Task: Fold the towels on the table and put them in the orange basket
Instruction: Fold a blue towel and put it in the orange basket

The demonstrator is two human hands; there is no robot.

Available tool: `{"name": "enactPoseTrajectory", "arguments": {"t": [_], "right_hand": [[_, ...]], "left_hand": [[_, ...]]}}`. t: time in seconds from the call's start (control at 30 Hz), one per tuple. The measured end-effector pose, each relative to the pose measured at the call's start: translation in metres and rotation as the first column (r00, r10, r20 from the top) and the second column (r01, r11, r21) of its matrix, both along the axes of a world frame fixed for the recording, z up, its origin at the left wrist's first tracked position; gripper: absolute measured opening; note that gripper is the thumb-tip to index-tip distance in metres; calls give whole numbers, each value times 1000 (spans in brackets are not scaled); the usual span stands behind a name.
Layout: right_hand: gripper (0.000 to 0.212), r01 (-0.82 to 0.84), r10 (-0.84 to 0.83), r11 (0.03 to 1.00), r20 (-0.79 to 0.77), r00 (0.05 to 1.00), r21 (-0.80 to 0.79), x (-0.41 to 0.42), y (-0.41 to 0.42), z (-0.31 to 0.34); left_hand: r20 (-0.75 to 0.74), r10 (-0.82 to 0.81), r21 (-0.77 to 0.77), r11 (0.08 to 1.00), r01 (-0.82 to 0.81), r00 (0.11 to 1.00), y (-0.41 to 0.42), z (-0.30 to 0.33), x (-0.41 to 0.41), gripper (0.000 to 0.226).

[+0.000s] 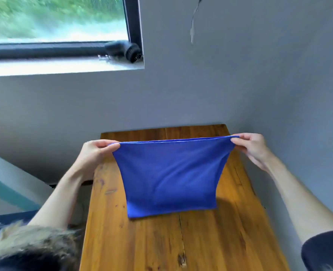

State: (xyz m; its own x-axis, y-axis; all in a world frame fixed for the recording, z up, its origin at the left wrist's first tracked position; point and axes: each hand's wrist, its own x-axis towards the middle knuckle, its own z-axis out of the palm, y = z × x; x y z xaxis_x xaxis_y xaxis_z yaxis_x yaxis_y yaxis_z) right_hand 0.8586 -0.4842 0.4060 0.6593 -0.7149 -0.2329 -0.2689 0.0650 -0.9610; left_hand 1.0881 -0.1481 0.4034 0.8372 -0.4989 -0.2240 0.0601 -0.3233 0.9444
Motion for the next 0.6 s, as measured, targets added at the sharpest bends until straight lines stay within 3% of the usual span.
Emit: {"name": "enactPoseTrajectory", "arguments": {"t": [0.17, 0.33, 0.5, 0.6], "right_hand": [[16, -59, 57, 998, 218, 974, 3, -8, 6, 80], [15, -16, 3, 999, 373, 928, 32, -11, 5, 135], [12, -109, 149, 974, 198, 969, -200, -15, 5, 165], [13, -68, 109, 986, 281, 953, -154, -11, 7, 173]], "left_hand": [[141, 4, -105, 994, 11, 990, 4, 73, -2, 13], [268, 58, -205, 979, -2, 962, 7, 124, -11, 11], [175, 135, -320, 945, -74, 975, 11, 142, -14, 19], [97, 156, -386, 916, -107, 983, 10, 143, -16, 14]]}}
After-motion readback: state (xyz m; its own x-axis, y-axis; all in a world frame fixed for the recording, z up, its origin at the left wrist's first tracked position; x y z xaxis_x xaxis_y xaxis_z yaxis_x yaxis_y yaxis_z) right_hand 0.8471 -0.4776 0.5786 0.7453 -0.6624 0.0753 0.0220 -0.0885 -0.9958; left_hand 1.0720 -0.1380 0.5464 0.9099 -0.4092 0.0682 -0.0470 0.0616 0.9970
